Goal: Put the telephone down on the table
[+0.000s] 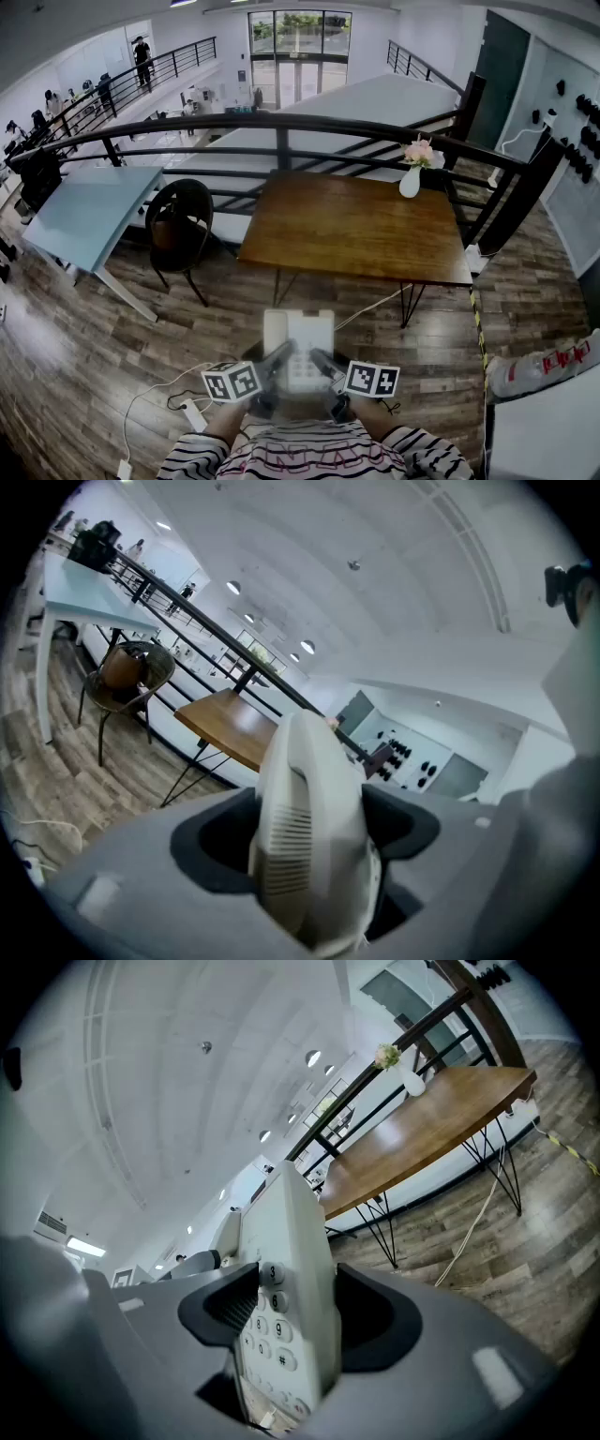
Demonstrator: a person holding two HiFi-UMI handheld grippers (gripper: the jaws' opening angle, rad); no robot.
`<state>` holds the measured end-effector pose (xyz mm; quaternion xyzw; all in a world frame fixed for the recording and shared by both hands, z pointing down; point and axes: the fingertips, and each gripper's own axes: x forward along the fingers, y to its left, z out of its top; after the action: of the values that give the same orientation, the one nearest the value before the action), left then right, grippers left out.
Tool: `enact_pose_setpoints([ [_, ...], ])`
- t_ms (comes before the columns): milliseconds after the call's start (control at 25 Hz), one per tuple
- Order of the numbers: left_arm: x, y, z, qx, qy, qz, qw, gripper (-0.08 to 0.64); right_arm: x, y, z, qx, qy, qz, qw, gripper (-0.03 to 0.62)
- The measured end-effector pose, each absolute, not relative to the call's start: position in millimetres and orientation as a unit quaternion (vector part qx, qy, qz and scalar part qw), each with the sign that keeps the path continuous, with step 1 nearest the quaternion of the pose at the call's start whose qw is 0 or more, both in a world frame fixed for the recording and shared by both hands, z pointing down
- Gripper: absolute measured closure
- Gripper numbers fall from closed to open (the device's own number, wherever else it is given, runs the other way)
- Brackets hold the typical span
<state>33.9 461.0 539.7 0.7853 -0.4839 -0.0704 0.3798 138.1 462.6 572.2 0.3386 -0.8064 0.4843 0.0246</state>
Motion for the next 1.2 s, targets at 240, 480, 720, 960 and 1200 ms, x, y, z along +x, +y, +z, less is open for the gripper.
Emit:
enact_pose_setpoints([
  [240,24,471,537,0.786,-0.485,-0.09,0.372,0.21,128,470,565,0.338,-0.824,0.455,0.024,0.333],
  [480,29,461,546,0.782,-0.487,-0.089,0.38,0.21,134,460,574,0.342,-0.817,0.464,0.029,0.331],
  [720,16,421,555,0.773,-0.495,-0.091,0.387,0.21,120,418,583,0.334,-0.815,0.472,0.038,0.331],
  [960,28,351,561,0.762,-0.507,-0.096,0.391,0.21,132,345,587,0.32,-0.819,0.474,0.051,0.331],
  [1200,46,282,559,0.748,-0.525,-0.105,0.392,0.21,150,271,585,0.301,-0.825,0.474,0.067,0.331],
])
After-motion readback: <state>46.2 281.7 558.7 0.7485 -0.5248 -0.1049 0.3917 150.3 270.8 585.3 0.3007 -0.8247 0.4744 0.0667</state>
